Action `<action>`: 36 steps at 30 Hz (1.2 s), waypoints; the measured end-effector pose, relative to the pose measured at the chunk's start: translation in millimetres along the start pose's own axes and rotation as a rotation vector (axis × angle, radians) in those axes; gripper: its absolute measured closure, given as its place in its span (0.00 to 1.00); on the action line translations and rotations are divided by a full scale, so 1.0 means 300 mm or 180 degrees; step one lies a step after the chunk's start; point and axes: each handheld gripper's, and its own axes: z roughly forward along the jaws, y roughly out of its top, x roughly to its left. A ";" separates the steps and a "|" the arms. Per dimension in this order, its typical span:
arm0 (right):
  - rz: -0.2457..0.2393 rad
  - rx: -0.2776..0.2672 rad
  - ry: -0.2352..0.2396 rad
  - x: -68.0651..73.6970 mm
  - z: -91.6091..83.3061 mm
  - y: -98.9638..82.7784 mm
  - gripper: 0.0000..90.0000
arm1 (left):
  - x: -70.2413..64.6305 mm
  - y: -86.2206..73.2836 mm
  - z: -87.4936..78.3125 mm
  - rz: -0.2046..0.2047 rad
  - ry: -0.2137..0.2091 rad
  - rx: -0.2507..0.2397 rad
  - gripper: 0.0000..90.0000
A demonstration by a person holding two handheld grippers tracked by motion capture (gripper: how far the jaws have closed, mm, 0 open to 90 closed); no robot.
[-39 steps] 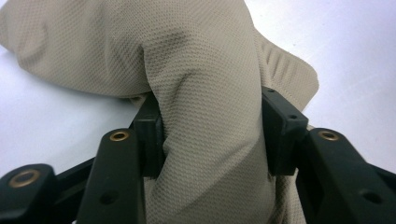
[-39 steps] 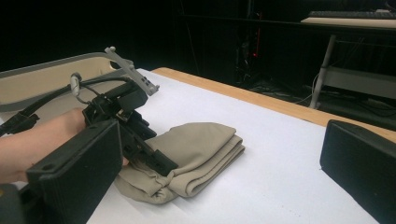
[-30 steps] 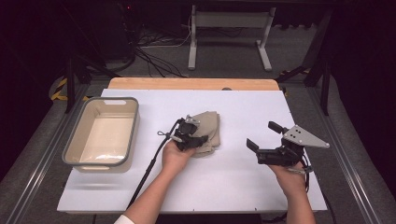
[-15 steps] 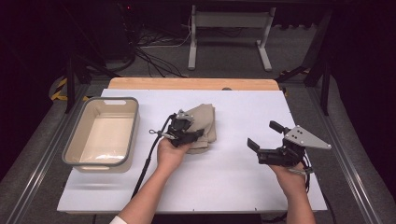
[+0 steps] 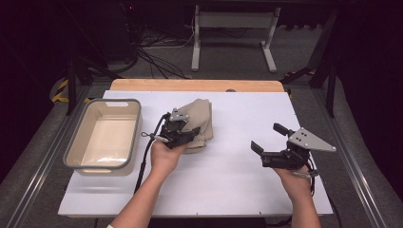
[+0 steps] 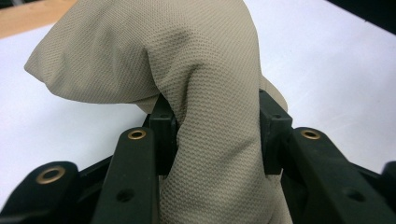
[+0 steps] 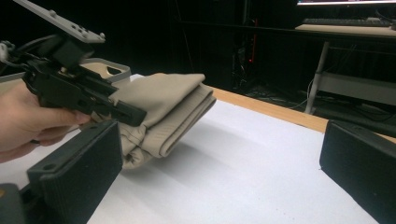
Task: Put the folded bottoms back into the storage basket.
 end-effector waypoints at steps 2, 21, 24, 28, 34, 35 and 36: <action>-0.0003 -0.0001 0.0004 0.001 0.000 0.000 0.00 | -0.001 0.002 -0.012 -0.0008 -0.0007 -0.0040 0.67; 0.0001 -0.0025 -0.0014 -0.001 -0.003 0.001 0.00 | 0.028 -0.036 -0.171 -0.0030 0.0068 -0.0428 0.66; -0.0010 -0.0019 -0.0014 -0.002 -0.001 -0.001 0.00 | 0.029 -0.038 -0.177 -0.0034 0.0045 -0.0429 0.66; -0.0013 -0.0005 -0.0004 0.002 0.003 -0.002 0.00 | 0.029 -0.038 -0.183 -0.0013 0.0082 -0.0441 0.66; 0.0021 -0.0004 -0.0011 -0.003 0.002 -0.005 0.00 | 0.038 -0.039 -0.198 -0.0049 0.0078 -0.0491 0.66; 0.0024 -0.0004 -0.0006 -0.004 0.002 -0.006 0.00 | 0.039 -0.040 -0.199 -0.0063 0.0082 -0.0506 0.66; 0.0021 -0.0003 -0.0008 -0.004 0.002 -0.006 0.00 | 0.040 -0.040 -0.202 -0.0061 0.0091 -0.0508 0.66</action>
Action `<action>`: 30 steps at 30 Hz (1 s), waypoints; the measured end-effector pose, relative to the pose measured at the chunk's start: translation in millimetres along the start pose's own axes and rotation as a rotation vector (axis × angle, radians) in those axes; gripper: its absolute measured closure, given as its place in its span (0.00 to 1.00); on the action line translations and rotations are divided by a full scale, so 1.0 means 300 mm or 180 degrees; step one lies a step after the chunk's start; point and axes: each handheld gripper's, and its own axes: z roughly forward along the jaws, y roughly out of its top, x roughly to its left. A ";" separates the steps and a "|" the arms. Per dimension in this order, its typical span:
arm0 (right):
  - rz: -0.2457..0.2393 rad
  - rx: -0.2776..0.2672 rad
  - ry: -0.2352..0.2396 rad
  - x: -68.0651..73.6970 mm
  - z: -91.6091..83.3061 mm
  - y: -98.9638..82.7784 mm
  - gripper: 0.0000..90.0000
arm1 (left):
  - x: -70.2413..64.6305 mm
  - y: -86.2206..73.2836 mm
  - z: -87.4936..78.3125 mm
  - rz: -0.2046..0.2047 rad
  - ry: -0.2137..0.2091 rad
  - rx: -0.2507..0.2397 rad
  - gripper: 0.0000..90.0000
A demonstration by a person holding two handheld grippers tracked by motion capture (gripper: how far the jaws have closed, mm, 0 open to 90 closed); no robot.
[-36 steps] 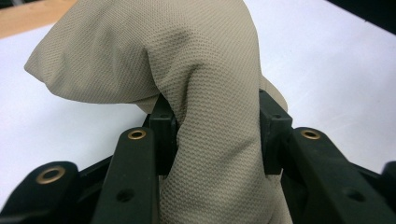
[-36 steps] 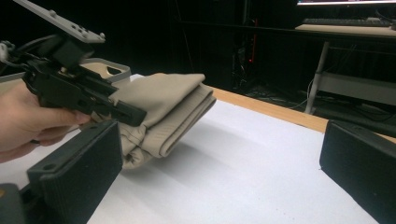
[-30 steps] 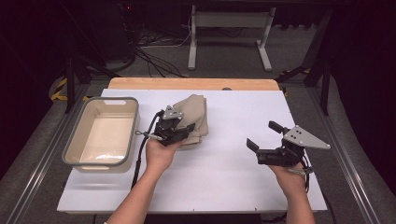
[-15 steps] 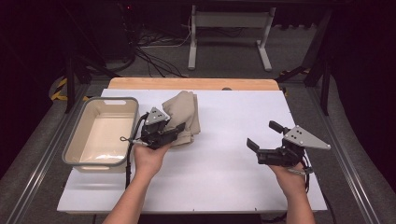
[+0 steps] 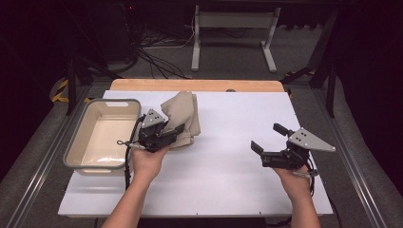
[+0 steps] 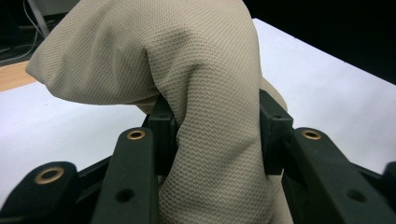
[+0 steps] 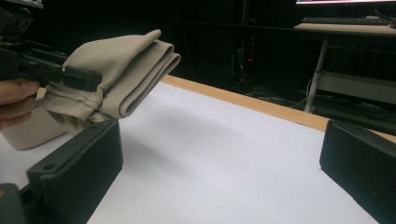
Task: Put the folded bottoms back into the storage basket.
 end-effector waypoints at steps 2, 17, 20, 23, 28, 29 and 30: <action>0.0007 0.0001 0.0002 0.000 -0.001 0.000 0.00 | 0.004 0.000 -0.007 0.0000 0.0013 0.0003 0.66; -0.0006 0.0026 -0.0002 0.001 0.006 -0.005 0.00 | 0.046 -0.003 -0.063 0.0042 0.0082 0.0067 0.66; 0.0006 0.0048 -0.0005 0.001 0.009 -0.009 0.00 | 0.063 0.001 -0.082 0.0046 0.0121 0.0056 0.66; -0.0003 0.0053 -0.0005 0.000 0.011 -0.010 0.00 | 0.076 0.002 -0.096 0.0033 0.0146 0.0055 0.66; -0.0003 0.0062 -0.0009 -0.001 0.014 -0.012 0.00 | 0.099 0.004 -0.122 -0.0002 0.0179 0.0034 0.66; -0.0001 0.0068 -0.0011 0.000 0.015 -0.013 0.00 | 0.101 0.004 -0.127 -0.0015 0.0180 0.0033 0.66; -0.0006 0.0069 -0.0006 0.000 0.017 -0.014 0.00 | 0.103 0.005 -0.133 -0.0019 0.0193 0.0030 0.66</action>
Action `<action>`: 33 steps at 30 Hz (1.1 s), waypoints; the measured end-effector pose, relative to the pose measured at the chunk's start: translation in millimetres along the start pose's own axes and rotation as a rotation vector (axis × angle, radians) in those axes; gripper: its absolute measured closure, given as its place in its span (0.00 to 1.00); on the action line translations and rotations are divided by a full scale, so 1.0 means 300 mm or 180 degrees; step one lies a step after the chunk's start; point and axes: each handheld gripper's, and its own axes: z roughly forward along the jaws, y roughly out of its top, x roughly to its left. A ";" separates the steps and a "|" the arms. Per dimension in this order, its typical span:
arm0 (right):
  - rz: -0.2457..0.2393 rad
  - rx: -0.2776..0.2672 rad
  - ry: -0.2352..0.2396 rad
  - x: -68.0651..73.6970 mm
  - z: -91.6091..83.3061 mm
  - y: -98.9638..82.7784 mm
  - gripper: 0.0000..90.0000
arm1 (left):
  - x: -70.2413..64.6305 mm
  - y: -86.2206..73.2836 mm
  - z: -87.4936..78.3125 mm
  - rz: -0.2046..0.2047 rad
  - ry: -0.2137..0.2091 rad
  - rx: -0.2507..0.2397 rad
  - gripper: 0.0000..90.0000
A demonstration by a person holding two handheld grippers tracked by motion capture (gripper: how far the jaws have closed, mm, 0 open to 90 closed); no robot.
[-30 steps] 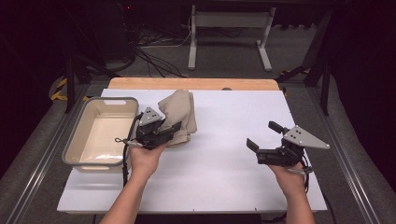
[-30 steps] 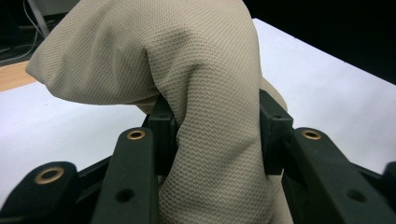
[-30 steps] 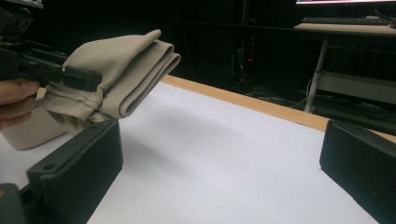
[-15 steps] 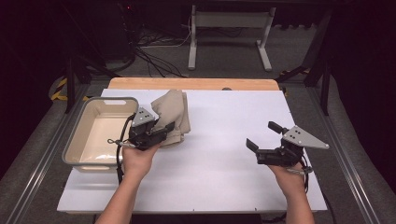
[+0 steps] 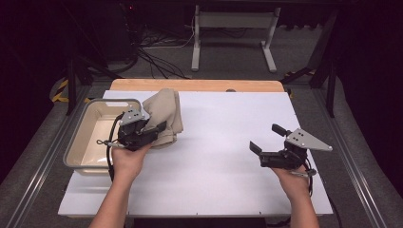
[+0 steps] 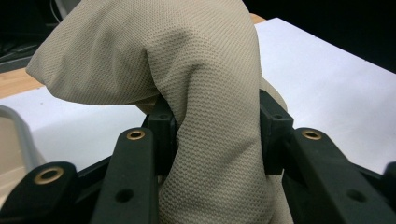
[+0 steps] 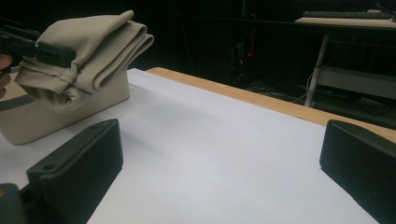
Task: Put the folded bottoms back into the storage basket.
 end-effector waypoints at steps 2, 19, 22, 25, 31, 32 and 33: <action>-0.0001 0.0017 -0.0002 0.002 0.003 -0.003 0.00 | 0.007 0.001 -0.010 -0.0002 0.0051 -0.0012 0.66; 0.0000 0.0003 -0.0001 0.001 0.001 -0.002 0.00 | 0.097 -0.024 -0.083 0.0011 0.0241 0.0143 0.67; 0.0001 0.0002 -0.0001 0.002 0.001 -0.002 0.00 | 0.120 -0.028 -0.104 -0.0024 0.0205 0.0143 0.77; -0.0001 0.0018 0.0015 0.004 0.006 -0.003 0.00 | 0.122 -0.032 -0.098 0.0041 0.0267 0.0278 0.77; -0.0012 0.0014 0.0008 0.005 0.006 -0.003 0.00 | 0.148 -0.035 -0.118 -0.0108 0.0241 0.0217 0.79; 0.0001 0.0006 0.0005 0.003 0.005 -0.002 0.00 | 0.155 -0.036 -0.123 -0.0130 0.0237 0.0203 0.79; 0.0002 0.0009 0.0000 0.003 0.004 -0.002 0.00 | 0.165 -0.038 -0.132 -0.0165 0.0250 0.0182 0.79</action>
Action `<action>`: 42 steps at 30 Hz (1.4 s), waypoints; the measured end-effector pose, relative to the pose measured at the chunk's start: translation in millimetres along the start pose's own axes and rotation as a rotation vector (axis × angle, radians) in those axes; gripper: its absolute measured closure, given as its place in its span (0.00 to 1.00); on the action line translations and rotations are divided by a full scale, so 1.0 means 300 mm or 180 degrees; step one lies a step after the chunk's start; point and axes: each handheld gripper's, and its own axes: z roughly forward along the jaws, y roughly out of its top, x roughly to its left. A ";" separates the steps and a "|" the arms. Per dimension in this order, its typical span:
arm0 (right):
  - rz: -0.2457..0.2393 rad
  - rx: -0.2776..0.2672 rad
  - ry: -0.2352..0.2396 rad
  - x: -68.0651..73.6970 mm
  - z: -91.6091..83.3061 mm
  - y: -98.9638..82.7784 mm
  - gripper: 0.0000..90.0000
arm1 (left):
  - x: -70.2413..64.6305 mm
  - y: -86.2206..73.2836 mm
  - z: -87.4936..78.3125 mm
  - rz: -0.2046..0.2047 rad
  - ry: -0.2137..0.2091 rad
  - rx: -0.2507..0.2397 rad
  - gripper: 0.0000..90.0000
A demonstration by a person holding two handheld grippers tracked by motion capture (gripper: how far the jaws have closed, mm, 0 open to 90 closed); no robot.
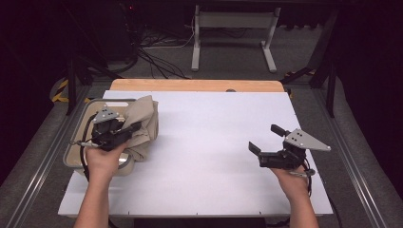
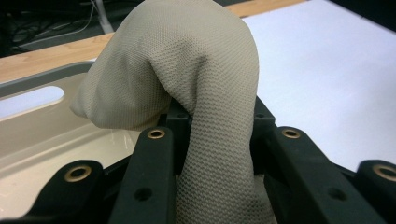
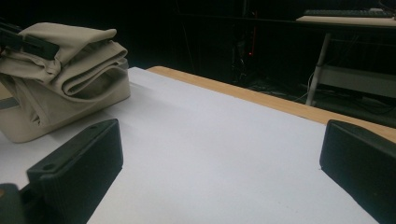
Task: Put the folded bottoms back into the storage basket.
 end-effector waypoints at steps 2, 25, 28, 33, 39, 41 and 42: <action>0.0001 0.0000 0.0005 0.001 0.000 0.000 0.00 | 0.017 -0.002 -0.014 -0.0032 0.0019 -0.0015 0.79; -0.0015 0.0010 0.0015 0.007 0.004 0.001 0.00 | 0.148 -0.028 -0.108 -0.0252 0.0126 -0.0023 0.79; -0.0010 0.0013 0.0015 0.007 0.004 0.001 0.00 | 0.157 -0.033 -0.110 -0.0268 0.0121 -0.0018 0.79; -0.0021 0.0014 0.0016 0.007 0.006 0.000 0.00 | 0.174 -0.042 -0.110 -0.0304 0.0123 -0.0010 0.79; -0.0015 0.0028 0.0031 0.012 0.011 -0.001 0.00 | 0.188 -0.049 -0.105 -0.0311 0.0103 0.0029 0.79; -0.0007 0.0035 0.0036 0.014 0.012 -0.001 0.00 | 0.195 -0.054 -0.103 -0.0326 0.0105 0.0056 0.79; -0.0009 0.0037 0.0035 0.014 0.012 -0.001 0.00 | 0.199 -0.056 -0.103 -0.0339 0.0101 0.0057 0.79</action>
